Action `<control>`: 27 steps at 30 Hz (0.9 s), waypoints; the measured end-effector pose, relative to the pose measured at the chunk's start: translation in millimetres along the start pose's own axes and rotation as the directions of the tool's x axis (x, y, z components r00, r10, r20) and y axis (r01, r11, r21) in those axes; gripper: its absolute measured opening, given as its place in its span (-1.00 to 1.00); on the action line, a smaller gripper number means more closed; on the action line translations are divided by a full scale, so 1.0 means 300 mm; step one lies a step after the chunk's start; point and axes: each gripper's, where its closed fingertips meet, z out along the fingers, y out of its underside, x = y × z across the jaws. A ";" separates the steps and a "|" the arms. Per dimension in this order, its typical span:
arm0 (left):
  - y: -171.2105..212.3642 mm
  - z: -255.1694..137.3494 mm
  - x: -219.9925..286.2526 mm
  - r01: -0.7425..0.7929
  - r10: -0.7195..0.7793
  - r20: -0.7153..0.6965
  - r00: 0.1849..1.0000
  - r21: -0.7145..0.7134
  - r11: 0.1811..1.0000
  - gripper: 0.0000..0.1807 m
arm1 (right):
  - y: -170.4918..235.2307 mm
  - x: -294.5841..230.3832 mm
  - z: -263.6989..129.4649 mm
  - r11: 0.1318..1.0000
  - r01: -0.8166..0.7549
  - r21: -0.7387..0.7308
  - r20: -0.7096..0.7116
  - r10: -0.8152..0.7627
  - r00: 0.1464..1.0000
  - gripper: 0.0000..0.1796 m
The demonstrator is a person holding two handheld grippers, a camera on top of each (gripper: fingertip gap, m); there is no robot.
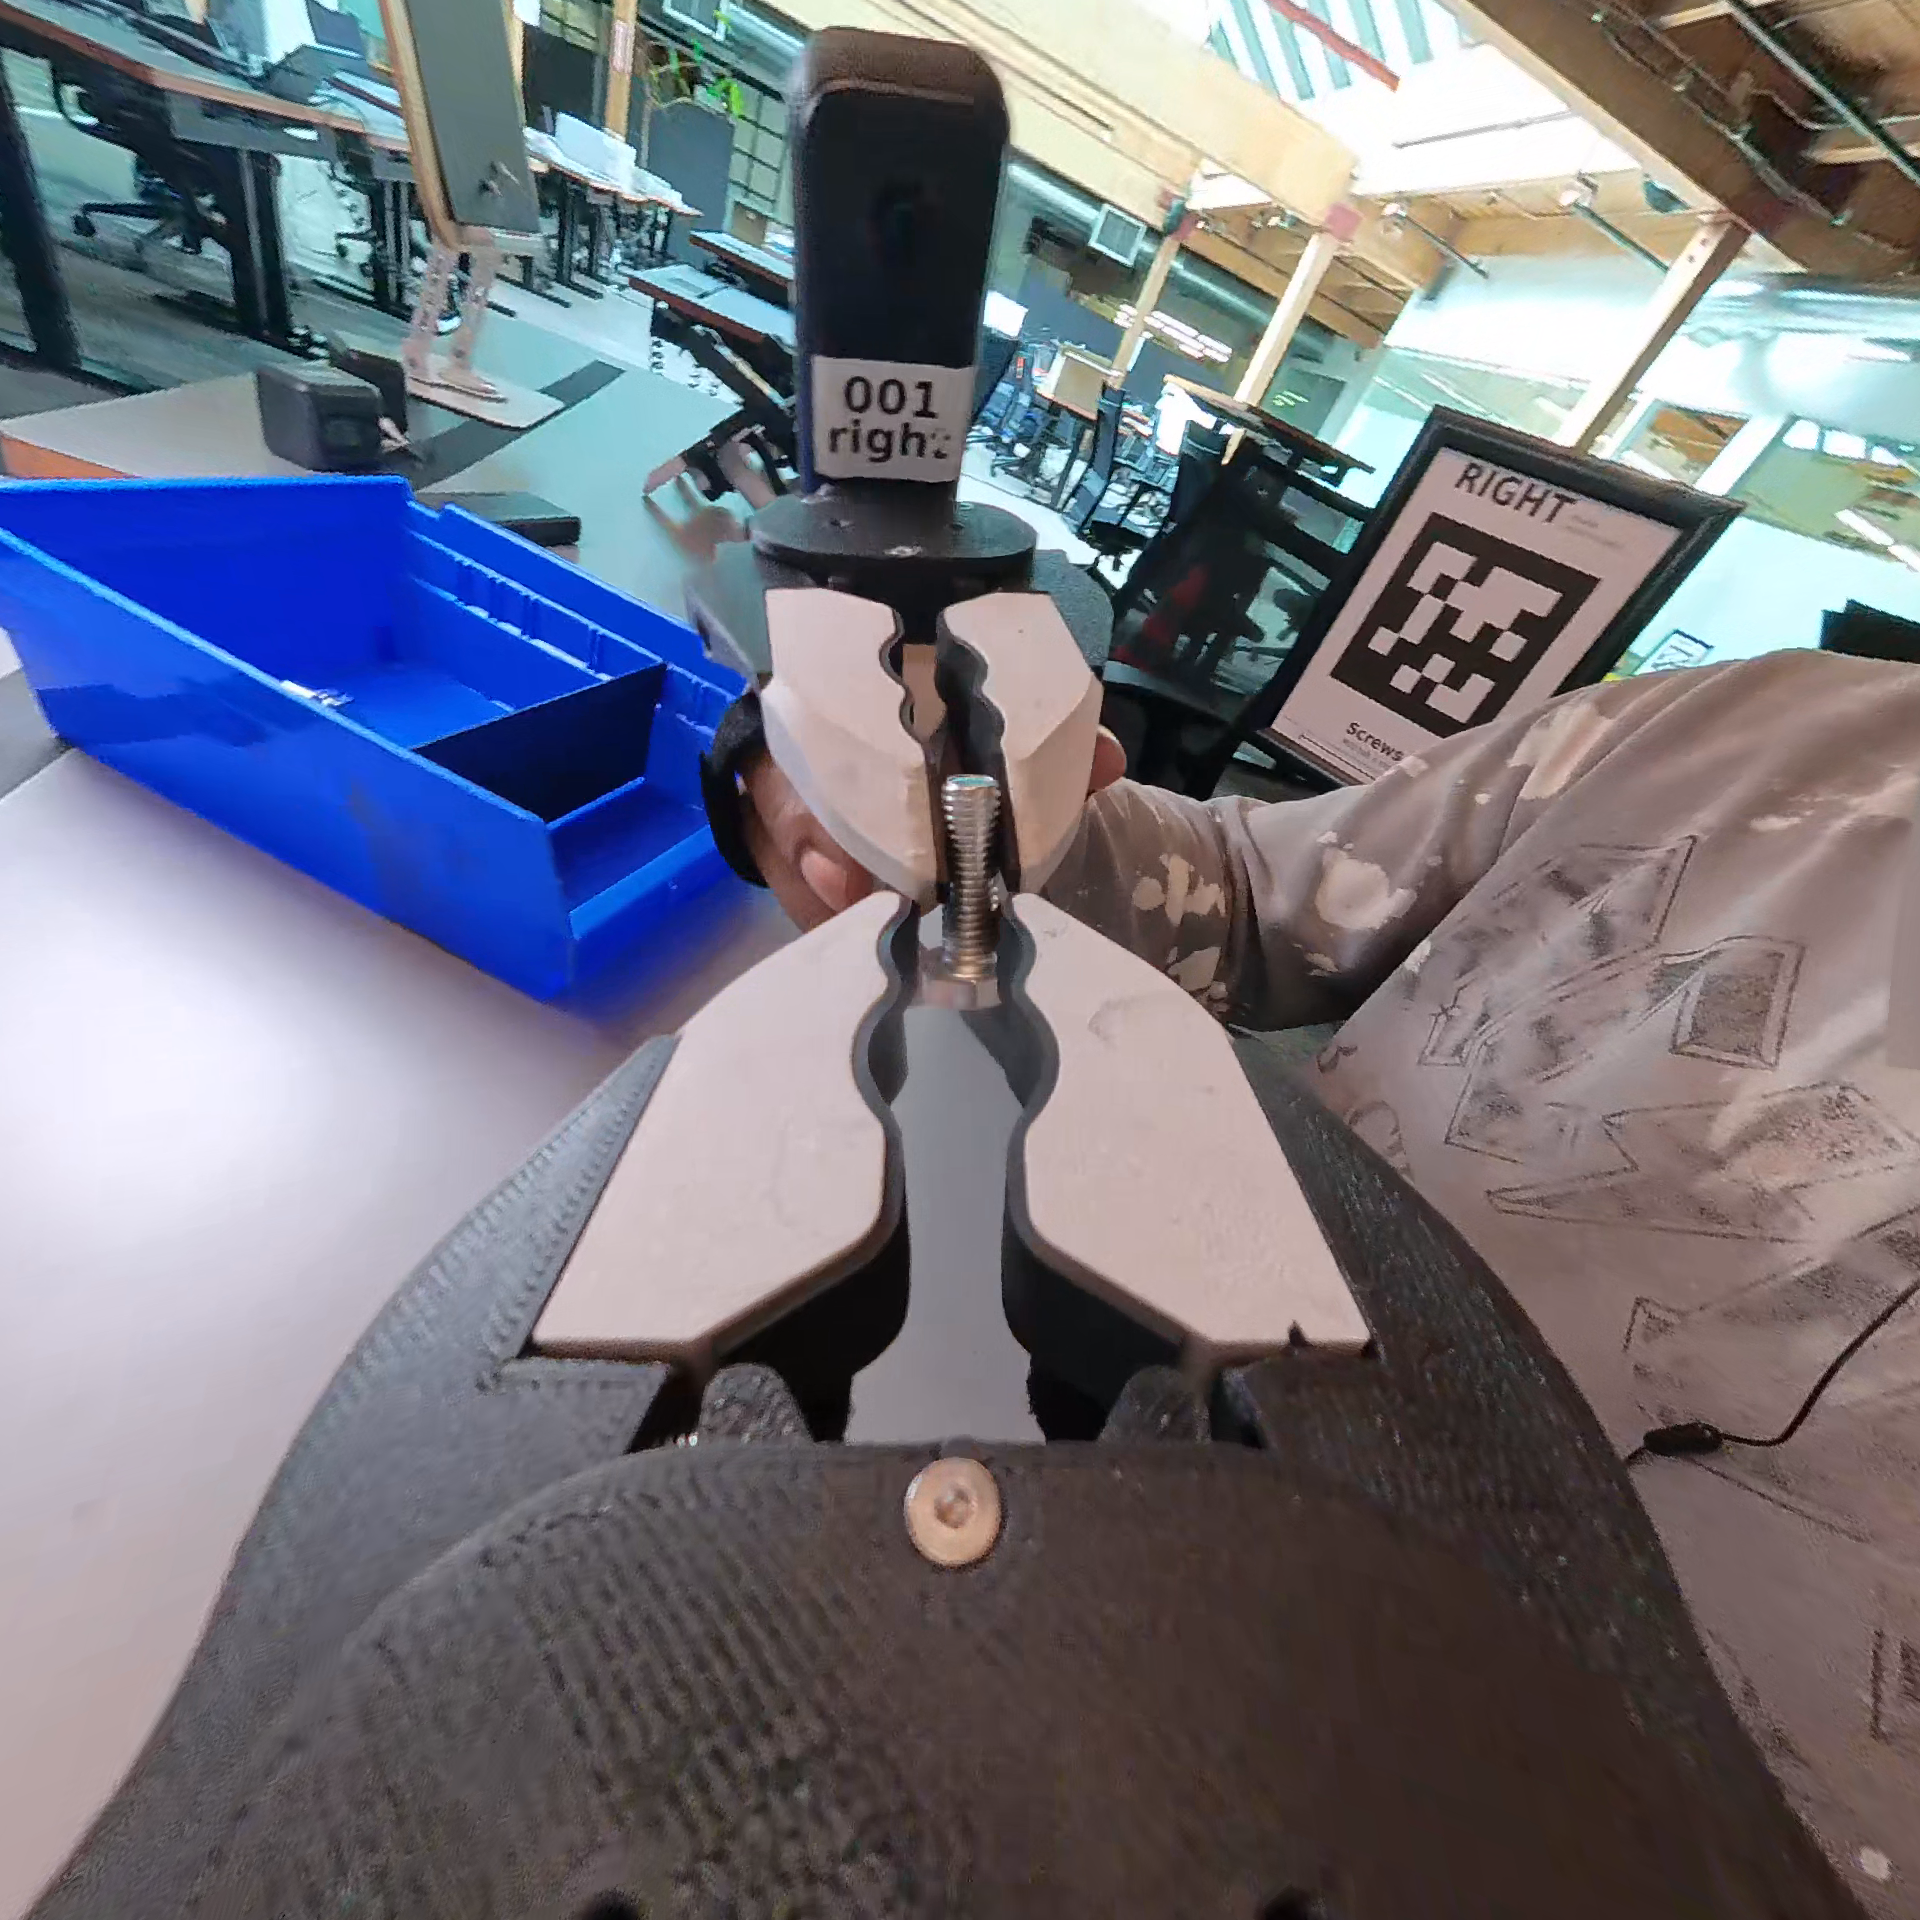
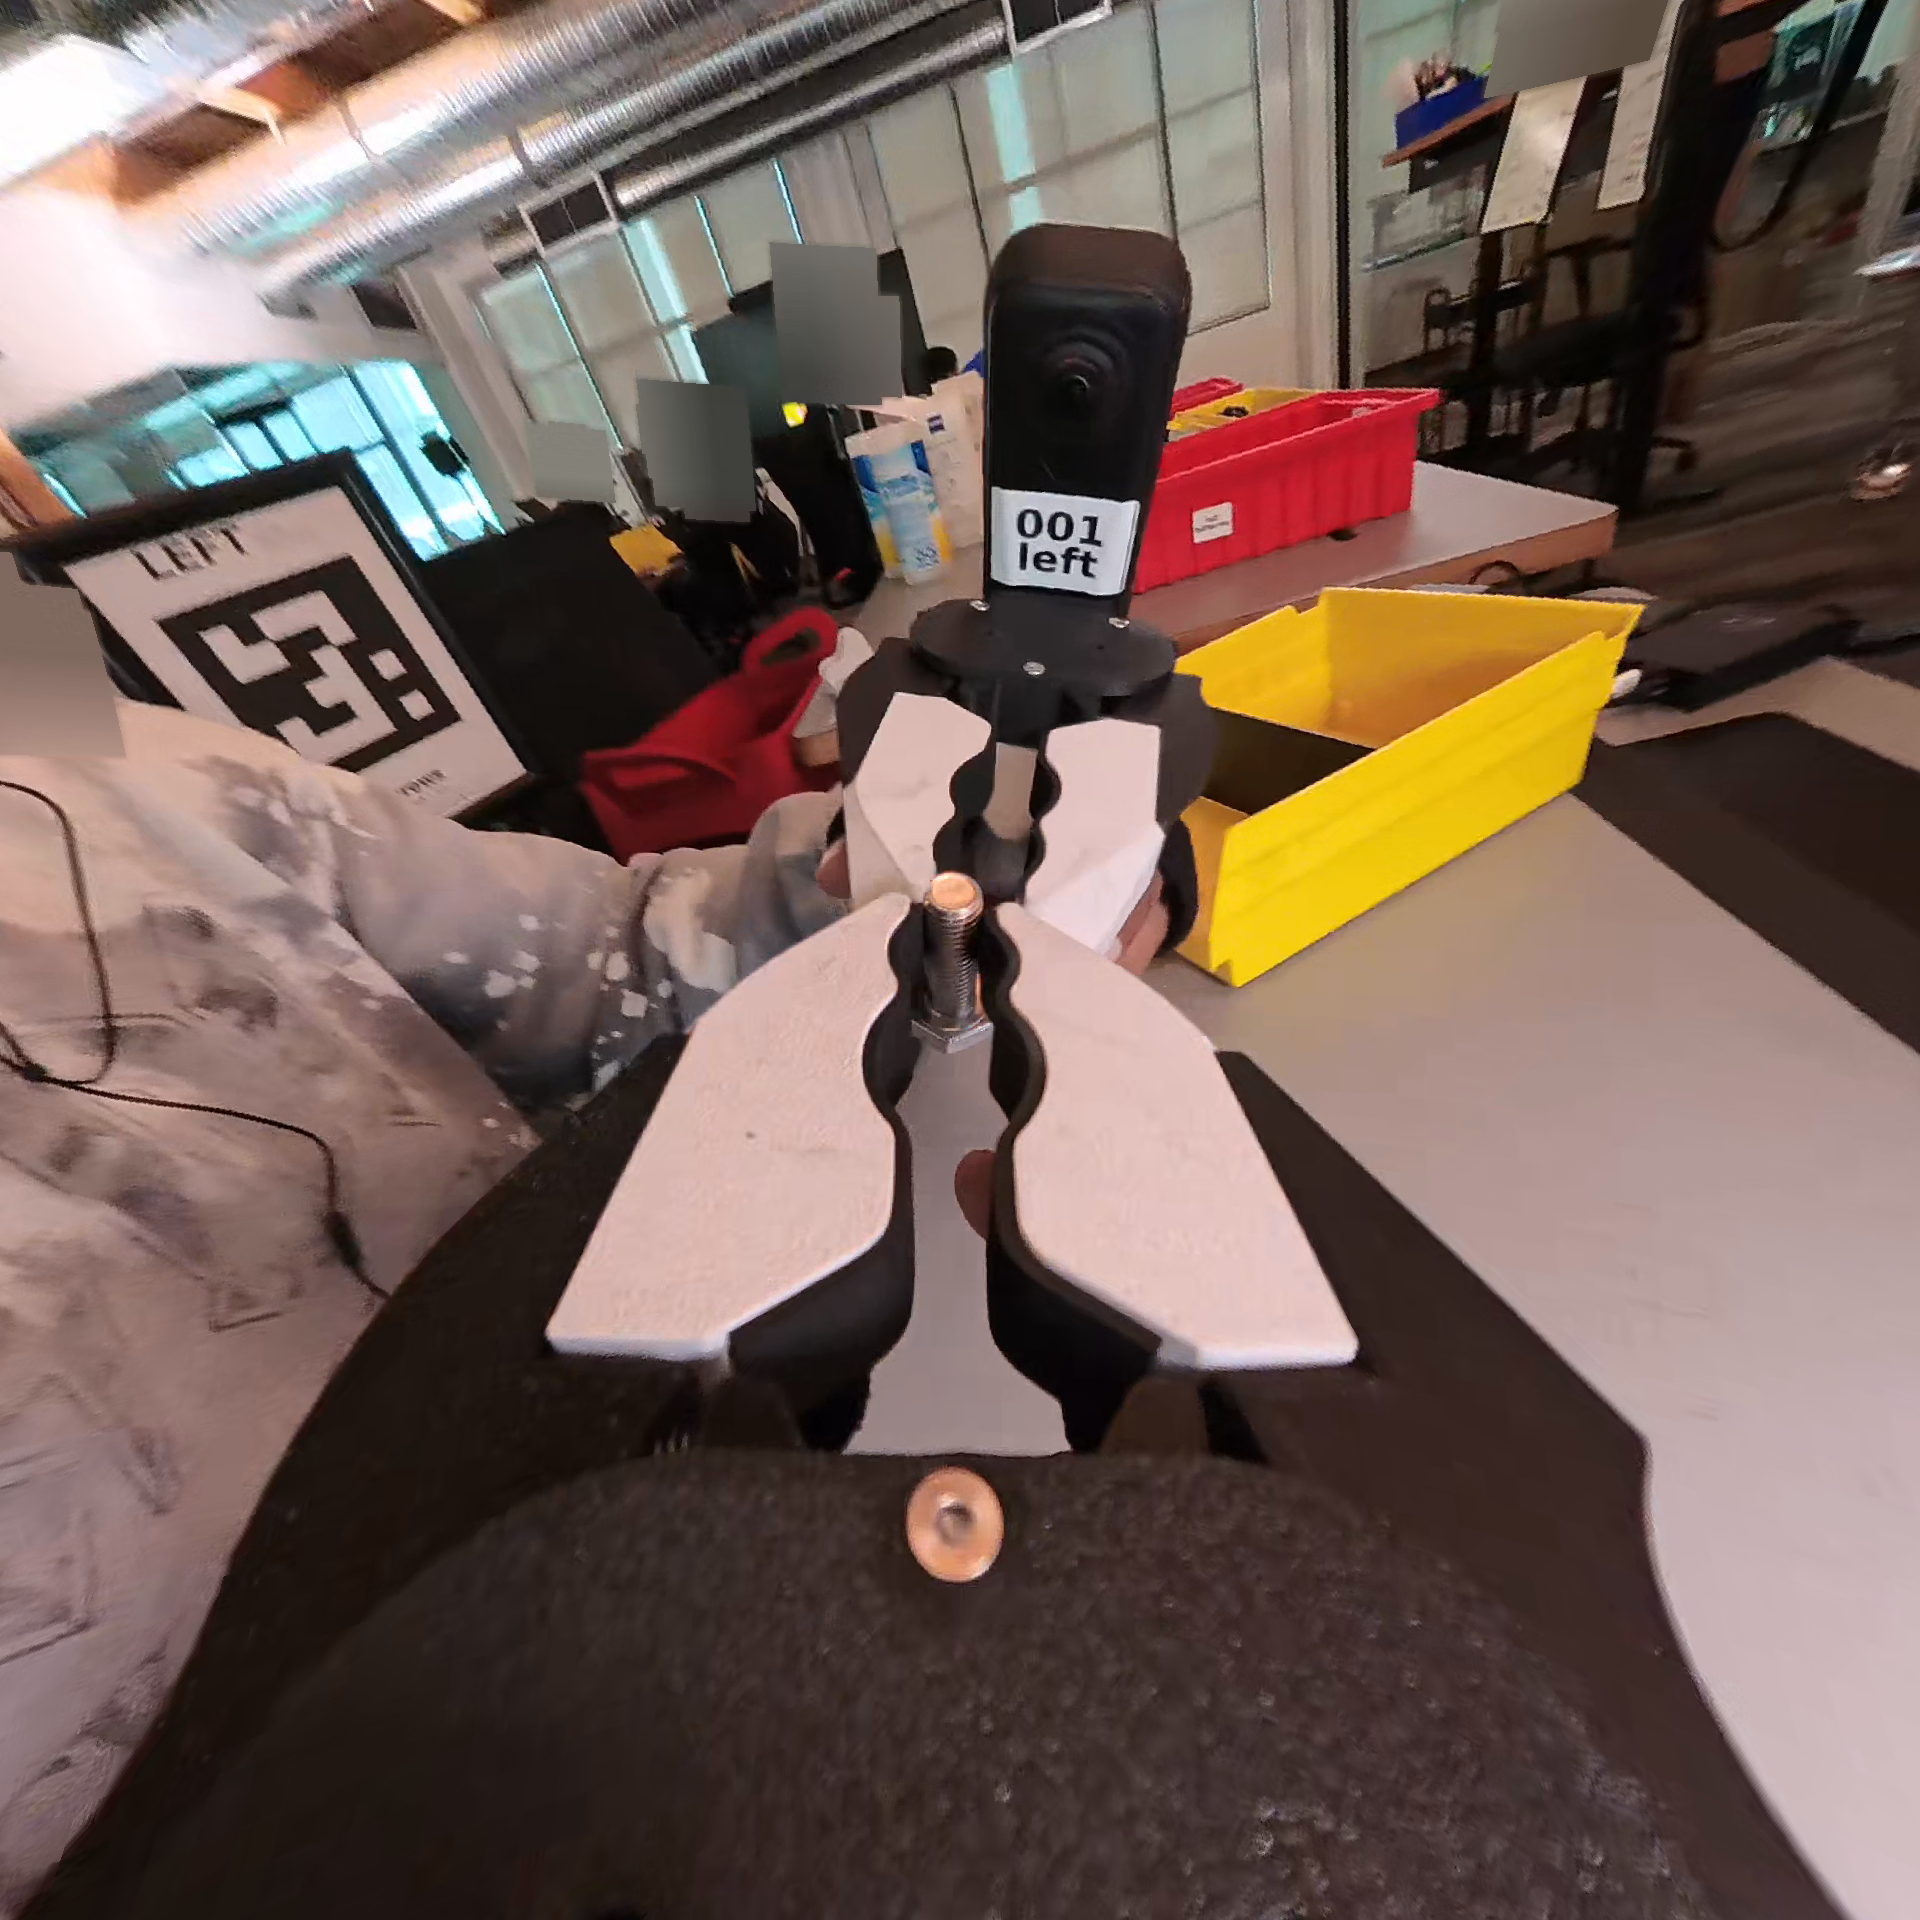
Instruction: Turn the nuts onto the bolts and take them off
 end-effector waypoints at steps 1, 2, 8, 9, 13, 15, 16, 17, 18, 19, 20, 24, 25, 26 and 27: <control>-0.002 0.007 -0.002 0.007 -0.006 -0.014 1.000 0.004 1.000 -0.84 | 0.000 0.002 -0.008 1.000 -0.029 0.003 0.007 0.029 1.000 -0.90; -0.002 0.014 -0.006 0.018 -0.018 -0.024 1.000 0.003 1.000 -0.84 | 0.001 0.005 -0.017 0.999 -0.052 0.002 0.009 0.052 0.999 -0.90; -0.059 0.010 -0.050 0.008 -0.007 -0.005 1.000 0.152 0.988 -0.89 | -0.077 0.050 -0.082 0.990 0.014 0.140 -0.107 0.001 0.994 -0.81; -0.080 -0.007 -0.059 -0.016 0.011 0.026 1.000 0.202 0.979 -0.89 | -0.101 0.061 -0.104 0.983 0.031 0.179 -0.139 -0.006 0.990 -0.78; -0.149 -0.066 -0.048 -0.094 0.067 0.088 0.994 0.361 0.928 -0.89 | -0.078 0.089 -0.121 0.980 0.129 0.152 -0.226 -0.092 0.970 -0.71; -0.145 -0.059 -0.021 -0.127 0.112 0.063 0.992 0.369 0.921 -0.89 | -0.054 0.064 -0.075 0.980 0.137 0.143 -0.180 -0.111 0.977 -0.69; -0.142 -0.053 -0.007 -0.137 0.130 0.045 0.990 0.374 0.917 -0.89 | -0.043 0.049 -0.049 0.980 0.146 0.135 -0.156 -0.125 0.980 -0.69; -0.136 -0.045 0.008 -0.136 0.141 0.014 0.990 0.376 0.917 -0.89 | -0.030 0.036 -0.025 0.980 0.158 0.118 -0.139 -0.142 0.980 -0.68; -0.129 -0.036 0.019 -0.132 0.146 -0.010 0.989 0.371 0.919 -0.89 | -0.021 0.027 -0.006 0.979 0.173 0.107 -0.130 -0.159 0.979 -0.68; -0.122 -0.028 0.028 -0.135 0.156 -0.027 0.987 0.366 0.921 -0.89 | -0.017 0.019 0.006 0.977 0.183 0.106 -0.124 -0.170 0.978 -0.68; -0.115 -0.021 0.035 -0.140 0.164 -0.038 0.986 0.358 0.923 -0.89 | -0.017 0.009 0.013 0.976 0.187 0.112 -0.114 -0.174 0.978 -0.70; -0.110 -0.014 0.042 -0.148 0.174 -0.044 0.984 0.348 0.926 -0.88 | -0.027 -0.017 0.015 0.973 0.191 0.131 -0.089 -0.180 0.980 -0.78; -0.111 -0.016 0.045 -0.146 0.173 -0.048 0.984 0.351 0.925 -0.88 | -0.031 -0.019 0.014 0.971 0.196 0.135 -0.093 -0.184 0.978 -0.81; -0.113 -0.018 0.047 -0.149 0.177 -0.049 0.983 0.353 0.924 -0.89 | -0.032 -0.020 0.014 0.970 0.203 0.135 -0.098 -0.191 0.977 -0.81; -0.113 -0.019 0.050 -0.151 0.180 -0.051 0.982 0.354 0.923 -0.89 | -0.033 -0.022 0.015 0.968 0.210 0.135 -0.101 -0.198 0.975 -0.81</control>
